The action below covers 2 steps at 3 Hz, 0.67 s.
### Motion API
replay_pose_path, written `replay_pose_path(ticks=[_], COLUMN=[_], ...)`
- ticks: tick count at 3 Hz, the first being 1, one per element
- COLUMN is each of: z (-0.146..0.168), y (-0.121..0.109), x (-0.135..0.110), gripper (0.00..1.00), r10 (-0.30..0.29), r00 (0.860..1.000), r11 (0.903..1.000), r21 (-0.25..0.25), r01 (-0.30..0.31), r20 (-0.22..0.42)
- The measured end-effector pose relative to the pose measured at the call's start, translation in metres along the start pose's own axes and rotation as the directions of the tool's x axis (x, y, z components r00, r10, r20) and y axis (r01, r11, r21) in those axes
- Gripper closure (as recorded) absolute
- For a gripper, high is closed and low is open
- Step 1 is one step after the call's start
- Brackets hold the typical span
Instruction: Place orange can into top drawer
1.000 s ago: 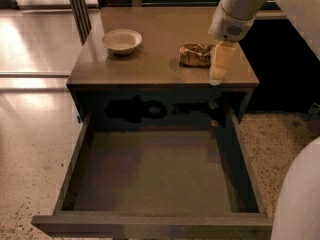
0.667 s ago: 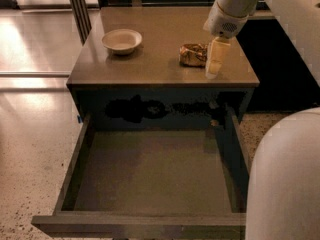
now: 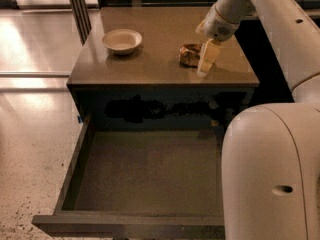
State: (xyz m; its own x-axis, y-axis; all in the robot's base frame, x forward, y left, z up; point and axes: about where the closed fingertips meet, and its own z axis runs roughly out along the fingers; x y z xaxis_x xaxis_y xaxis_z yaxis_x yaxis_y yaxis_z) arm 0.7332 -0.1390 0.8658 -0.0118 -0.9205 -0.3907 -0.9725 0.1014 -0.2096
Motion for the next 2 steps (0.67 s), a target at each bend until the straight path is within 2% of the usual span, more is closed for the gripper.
replay_pose_path(ticks=[1,2], z=[0.000,0.020], y=[0.000,-0.013], x=[0.000,0.001], gripper=[0.00,0.00], r10=[0.000,0.002], r00=[1.000,1.000], r11=[1.0000,1.0000], r21=[0.000,0.004], r01=[0.000,-0.002], r20=[0.000,0.006])
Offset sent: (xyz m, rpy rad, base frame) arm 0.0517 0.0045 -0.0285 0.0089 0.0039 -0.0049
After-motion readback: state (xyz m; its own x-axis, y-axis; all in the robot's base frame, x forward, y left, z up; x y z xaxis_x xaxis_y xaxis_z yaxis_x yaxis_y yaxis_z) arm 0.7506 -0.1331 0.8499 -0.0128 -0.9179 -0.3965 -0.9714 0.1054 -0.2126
